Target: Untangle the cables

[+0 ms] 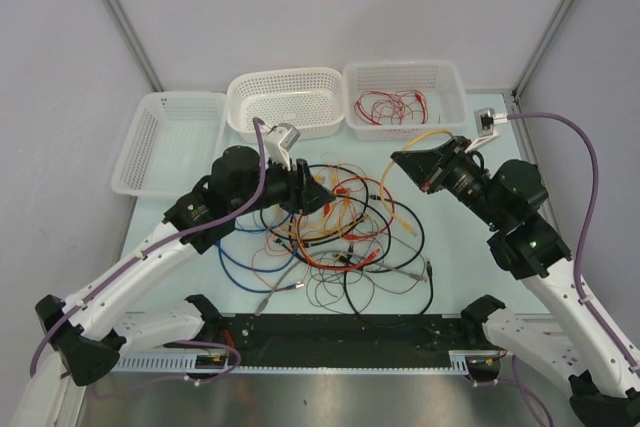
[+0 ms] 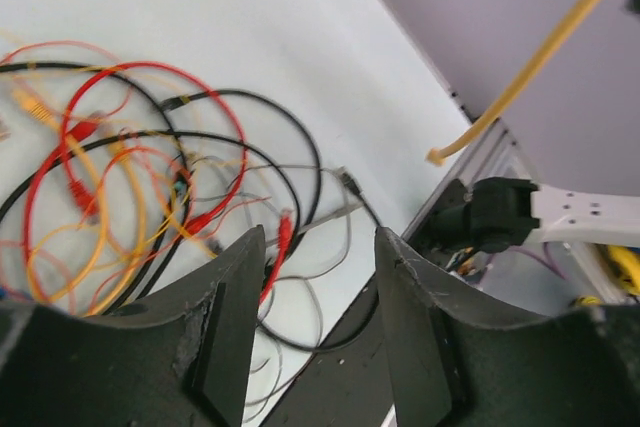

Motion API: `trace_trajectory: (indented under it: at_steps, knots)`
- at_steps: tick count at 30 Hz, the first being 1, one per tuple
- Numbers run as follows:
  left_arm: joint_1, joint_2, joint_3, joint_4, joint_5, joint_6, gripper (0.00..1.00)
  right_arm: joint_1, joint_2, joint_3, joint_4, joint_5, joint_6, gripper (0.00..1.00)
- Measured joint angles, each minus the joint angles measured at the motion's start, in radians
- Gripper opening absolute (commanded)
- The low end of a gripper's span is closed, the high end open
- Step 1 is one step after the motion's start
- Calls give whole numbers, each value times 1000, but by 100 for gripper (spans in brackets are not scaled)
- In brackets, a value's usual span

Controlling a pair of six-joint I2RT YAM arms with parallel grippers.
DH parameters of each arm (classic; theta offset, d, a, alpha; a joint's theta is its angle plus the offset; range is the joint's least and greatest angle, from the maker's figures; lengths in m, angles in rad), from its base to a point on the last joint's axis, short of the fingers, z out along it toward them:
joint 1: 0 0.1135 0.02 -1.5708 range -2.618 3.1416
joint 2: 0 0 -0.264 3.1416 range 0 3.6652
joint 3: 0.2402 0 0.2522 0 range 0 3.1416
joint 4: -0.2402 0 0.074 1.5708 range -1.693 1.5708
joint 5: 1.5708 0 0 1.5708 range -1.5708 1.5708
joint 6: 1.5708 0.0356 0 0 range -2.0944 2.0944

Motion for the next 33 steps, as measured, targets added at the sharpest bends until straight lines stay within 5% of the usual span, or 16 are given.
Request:
trace_trajectory:
  at_steps: [17,20,21,24,25,27,28,33]
  knots:
    - [-79,107,-54,406,182,-77,52,98,160,9,-68,-60,9,0]
    - [-84,135,-54,415,175,-74,35,118,174,9,-65,-61,14,0]
    - [-84,140,-54,417,170,-73,18,125,176,9,-65,-61,18,0]
    - [-83,146,-55,418,140,-63,0,136,175,9,-63,-59,24,1]
    - [-84,147,-55,421,135,-62,0,138,175,9,-64,-57,24,33]
    - [-85,146,-56,421,119,-59,0,138,175,9,-65,-55,27,70]
    - [-86,146,-56,420,108,-59,0,138,174,10,-66,-54,26,99]
    - [-78,142,-56,390,17,-51,0,139,132,10,-117,19,24,100]
